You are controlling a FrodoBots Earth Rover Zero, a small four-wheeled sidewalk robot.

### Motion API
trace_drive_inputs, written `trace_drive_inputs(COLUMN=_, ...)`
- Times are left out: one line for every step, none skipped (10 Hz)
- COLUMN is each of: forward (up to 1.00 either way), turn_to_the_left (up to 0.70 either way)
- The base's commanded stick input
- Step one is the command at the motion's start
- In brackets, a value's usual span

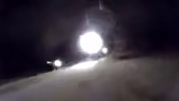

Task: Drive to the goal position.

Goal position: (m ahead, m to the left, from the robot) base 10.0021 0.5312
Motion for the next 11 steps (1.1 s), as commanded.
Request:
trace_drive_inputs(forward=1.00, turn_to_the_left=0.40)
trace_drive_inputs(forward=1.00, turn_to_the_left=0.40)
trace_drive_inputs(forward=1.00, turn_to_the_left=0.40)
trace_drive_inputs(forward=1.00, turn_to_the_left=0.40)
trace_drive_inputs(forward=1.00, turn_to_the_left=0.40)
trace_drive_inputs(forward=1.00, turn_to_the_left=0.40)
trace_drive_inputs(forward=1.00, turn_to_the_left=0.27)
trace_drive_inputs(forward=1.00, turn_to_the_left=0.12)
trace_drive_inputs(forward=1.00, turn_to_the_left=0.00)
trace_drive_inputs(forward=1.00, turn_to_the_left=0.00)
trace_drive_inputs(forward=1.00, turn_to_the_left=0.00)
